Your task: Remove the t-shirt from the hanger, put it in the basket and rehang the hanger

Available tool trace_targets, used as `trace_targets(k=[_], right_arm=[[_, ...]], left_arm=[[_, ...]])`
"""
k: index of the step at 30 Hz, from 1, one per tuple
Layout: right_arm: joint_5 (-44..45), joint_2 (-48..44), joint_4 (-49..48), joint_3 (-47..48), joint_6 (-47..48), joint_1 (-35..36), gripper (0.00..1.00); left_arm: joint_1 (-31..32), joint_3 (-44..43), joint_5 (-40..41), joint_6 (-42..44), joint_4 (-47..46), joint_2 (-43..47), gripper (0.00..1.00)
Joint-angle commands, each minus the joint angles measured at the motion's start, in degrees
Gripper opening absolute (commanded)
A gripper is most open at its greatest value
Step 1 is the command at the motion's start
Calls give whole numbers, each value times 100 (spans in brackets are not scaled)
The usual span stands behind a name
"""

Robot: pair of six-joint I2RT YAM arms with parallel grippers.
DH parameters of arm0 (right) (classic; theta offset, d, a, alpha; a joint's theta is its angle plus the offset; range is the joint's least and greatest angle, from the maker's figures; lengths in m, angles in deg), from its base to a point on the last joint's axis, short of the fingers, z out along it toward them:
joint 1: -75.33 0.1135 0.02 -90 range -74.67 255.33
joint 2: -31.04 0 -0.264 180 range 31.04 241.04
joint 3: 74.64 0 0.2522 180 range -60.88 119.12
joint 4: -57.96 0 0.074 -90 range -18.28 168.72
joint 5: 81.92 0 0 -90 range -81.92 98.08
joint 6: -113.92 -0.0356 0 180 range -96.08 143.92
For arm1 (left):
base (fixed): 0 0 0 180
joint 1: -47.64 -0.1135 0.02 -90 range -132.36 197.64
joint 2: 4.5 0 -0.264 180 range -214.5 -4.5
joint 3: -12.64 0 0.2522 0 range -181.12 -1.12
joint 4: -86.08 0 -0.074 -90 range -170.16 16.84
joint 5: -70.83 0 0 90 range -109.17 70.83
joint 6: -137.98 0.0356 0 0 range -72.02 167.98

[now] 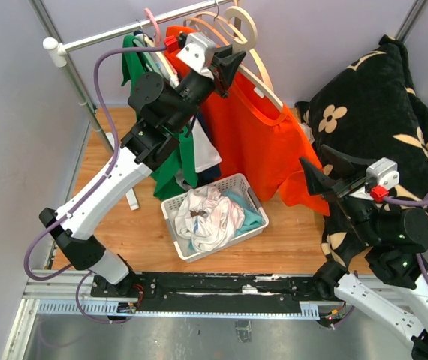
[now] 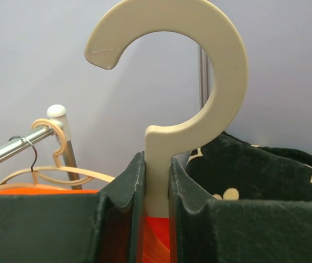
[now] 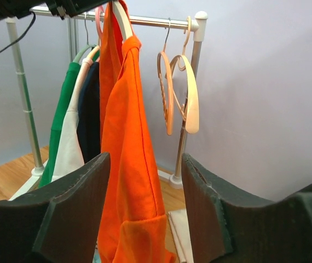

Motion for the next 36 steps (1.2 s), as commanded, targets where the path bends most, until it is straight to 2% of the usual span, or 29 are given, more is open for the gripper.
trace_targets(k=[1,5,8,13,18,25,36], right_arm=[[167,-46,195,-65,84,-43,54],[192,-95,261,-162,70,-43,48],[269,-122,295,-240,61,-45,37],[359,-169,430,-306,27,-43,14],[700,-278,439,-599,-166,-43,2],[1923,-595,133,-1421,-859,-43,1],[2534,-311,-87,-1869,-1145,-48,1]], left_arm=[[-108,-307,-147,-146,-111,-25,0],[-186,-404,-161,-221,-65,-69,0],[-214,-459,-167,-256,-55,-91,0],[-291,-546,-98,-349,-55,-131,0],[-395,-674,-6,-521,-33,-177,0],[-532,-688,79,-831,-91,-93,0],[-647,-439,39,-1083,-300,275,1]])
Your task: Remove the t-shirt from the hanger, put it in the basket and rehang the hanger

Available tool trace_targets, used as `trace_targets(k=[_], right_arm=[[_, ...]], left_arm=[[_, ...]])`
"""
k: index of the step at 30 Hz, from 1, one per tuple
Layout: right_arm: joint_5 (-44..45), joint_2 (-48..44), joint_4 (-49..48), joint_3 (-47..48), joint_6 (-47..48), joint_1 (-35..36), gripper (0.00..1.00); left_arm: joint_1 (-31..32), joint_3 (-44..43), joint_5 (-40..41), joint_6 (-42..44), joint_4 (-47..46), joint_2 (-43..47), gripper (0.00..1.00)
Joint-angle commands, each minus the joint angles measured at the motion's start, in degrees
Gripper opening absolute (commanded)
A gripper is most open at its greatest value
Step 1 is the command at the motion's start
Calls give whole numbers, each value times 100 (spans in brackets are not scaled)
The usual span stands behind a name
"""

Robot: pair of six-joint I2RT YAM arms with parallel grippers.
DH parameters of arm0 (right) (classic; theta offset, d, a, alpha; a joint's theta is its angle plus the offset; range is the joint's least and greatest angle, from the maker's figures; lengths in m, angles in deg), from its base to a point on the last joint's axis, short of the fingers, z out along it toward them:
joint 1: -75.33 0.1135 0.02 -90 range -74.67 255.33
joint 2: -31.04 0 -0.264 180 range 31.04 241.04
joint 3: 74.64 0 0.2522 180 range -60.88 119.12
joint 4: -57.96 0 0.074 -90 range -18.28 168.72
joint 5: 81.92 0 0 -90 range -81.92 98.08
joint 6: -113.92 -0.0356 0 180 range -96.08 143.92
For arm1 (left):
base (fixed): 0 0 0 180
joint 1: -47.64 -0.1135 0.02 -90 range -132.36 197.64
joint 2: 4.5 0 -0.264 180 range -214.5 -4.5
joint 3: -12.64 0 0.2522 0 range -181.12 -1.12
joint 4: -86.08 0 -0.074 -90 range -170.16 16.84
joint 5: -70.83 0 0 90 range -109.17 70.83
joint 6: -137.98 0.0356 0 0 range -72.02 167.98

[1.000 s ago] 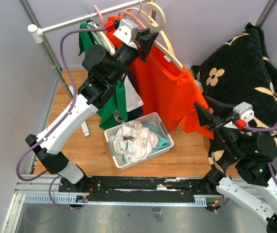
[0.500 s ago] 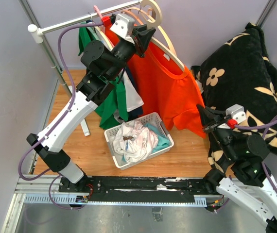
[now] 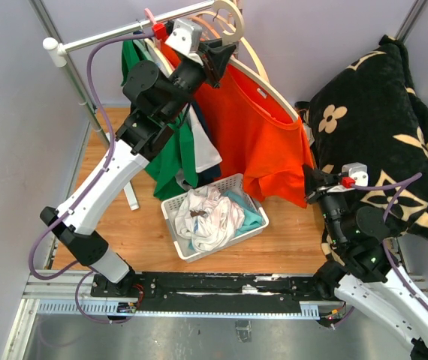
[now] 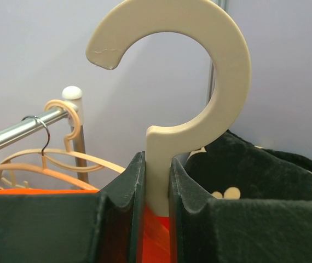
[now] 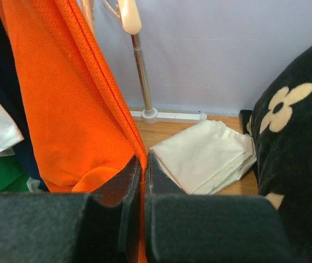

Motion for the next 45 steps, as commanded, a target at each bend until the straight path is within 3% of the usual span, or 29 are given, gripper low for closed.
trace_targets(k=[1,8,15,17,20,24,31,45], right_arm=[[643,-11,19,-244,-142,-51,1],[928,-201,-56,-485,-83,-51,1],[500,-67,-53,-358,18,-51,5],[305,-26,-25,-280,102,-51,16],[183,-19,43,-154,184,-51,46],[183,-55,125,16,297,-51,61],[-396,-260,187,362,519,-51,67],[-2417,-224,360,1372,802,-52,67]], left_arm=[[-125,-44,146,-320,-681,491,0],[-165,123,205,-329,-759,702,1],[-165,199,-41,-461,-798,675,1],[-165,299,-63,-457,-831,676,1],[-165,522,-109,-440,-881,741,0],[-164,860,-150,-442,-970,867,1],[-165,1318,-184,-374,-936,1005,0],[-148,2305,-294,-472,-1180,1252,0]])
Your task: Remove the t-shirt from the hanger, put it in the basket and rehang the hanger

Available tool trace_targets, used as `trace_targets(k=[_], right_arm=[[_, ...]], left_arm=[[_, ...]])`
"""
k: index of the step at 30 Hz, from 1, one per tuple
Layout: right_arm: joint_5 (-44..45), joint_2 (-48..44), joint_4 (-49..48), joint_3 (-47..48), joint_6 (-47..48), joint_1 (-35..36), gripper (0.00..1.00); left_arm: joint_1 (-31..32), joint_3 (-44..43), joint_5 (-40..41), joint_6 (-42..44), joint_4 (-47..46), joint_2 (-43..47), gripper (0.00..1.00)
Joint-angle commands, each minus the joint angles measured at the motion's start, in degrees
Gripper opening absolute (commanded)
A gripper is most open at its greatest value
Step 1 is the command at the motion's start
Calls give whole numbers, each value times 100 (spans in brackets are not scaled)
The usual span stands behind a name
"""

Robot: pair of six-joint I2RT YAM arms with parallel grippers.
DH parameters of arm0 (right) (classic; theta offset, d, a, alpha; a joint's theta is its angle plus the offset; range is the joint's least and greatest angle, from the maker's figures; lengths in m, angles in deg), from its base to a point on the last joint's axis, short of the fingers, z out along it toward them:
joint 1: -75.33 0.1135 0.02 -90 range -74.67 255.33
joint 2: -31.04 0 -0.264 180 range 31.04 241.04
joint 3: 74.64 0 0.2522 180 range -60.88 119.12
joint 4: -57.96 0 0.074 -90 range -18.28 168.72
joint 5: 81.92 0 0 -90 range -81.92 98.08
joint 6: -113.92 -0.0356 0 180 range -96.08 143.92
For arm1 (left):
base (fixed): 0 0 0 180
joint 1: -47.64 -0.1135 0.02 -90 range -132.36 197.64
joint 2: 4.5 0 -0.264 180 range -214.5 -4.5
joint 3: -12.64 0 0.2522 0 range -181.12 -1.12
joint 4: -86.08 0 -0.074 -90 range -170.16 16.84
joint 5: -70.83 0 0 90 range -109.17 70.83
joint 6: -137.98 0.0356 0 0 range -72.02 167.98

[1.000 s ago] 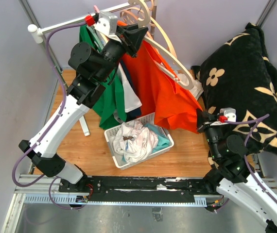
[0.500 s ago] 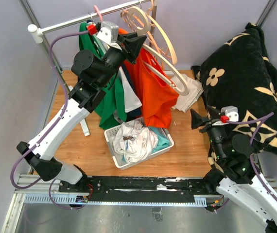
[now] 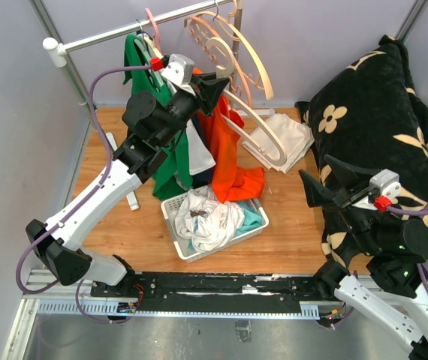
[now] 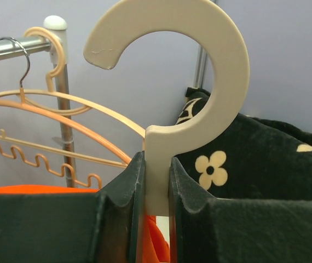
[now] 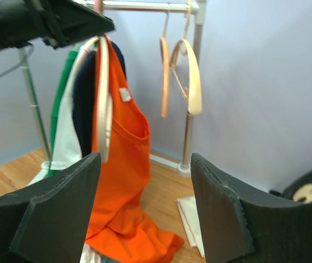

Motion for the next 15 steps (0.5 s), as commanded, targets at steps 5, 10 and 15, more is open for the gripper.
trace_targets(k=[5,10,15], right_arm=[[-1030,368,-85,461,94,-51,68],[-1165,784,-219,594,35,-51,67],[-1161,1110,-478,628,-14,-51,65]], left_arm=[[-10,96,-128,-14,-396,155,1],[168,78,-84,197,-347,80,1],[392,-48,0,441,-173,-26,1]])
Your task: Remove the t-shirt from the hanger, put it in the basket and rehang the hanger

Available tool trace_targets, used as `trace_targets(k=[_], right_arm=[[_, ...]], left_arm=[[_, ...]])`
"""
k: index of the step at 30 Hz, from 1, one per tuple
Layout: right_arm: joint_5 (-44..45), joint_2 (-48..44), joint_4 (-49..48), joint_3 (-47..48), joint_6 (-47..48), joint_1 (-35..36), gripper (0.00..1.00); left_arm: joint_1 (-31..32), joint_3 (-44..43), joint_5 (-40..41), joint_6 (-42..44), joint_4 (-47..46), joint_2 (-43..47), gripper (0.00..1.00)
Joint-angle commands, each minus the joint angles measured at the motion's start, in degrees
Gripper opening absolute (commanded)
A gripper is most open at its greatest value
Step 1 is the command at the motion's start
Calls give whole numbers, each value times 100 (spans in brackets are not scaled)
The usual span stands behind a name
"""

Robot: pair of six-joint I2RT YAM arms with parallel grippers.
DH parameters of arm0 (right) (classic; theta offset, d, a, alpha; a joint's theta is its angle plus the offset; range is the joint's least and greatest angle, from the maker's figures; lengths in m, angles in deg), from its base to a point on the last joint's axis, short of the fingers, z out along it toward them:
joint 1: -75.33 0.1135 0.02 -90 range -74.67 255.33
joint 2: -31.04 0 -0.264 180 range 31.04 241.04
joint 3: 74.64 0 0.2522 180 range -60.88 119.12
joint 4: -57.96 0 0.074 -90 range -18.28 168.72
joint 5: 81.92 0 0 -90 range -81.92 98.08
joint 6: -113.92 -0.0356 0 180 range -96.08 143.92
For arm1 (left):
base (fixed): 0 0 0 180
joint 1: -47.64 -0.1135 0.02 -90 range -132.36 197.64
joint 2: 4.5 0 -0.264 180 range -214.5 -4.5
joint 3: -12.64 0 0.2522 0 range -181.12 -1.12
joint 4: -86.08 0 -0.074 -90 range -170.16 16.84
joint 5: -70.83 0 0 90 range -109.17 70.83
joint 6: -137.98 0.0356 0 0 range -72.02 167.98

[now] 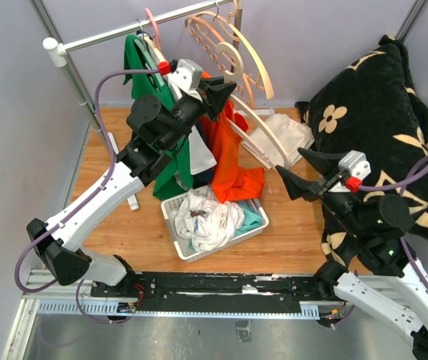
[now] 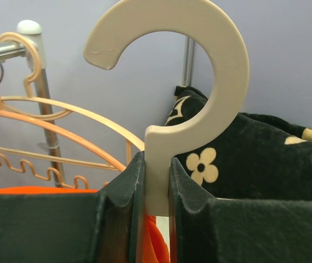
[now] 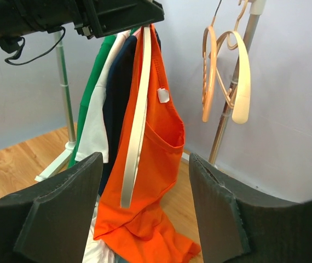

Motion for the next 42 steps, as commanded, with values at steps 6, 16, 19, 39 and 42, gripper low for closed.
trace_targets(k=[6,16,19,39,42], right_arm=[[-109,442,-373,320,-73,-51,60],[92,633,-350,388,-159,-51,51],[212,645,-339,376,-184,-51,46],[425,749,-252,463,-203,-51,32],[443,751,-204,464,-215,-51,32]], left_arm=[[303,-80,76,371,-39,-55,1],[550,-16,310,490,-149,-103,1],[612,-33,369,541,-152,-124,0],[890,-160,676,829,-68,-238,0],[907,-190,689,853,-59,-239,1]])
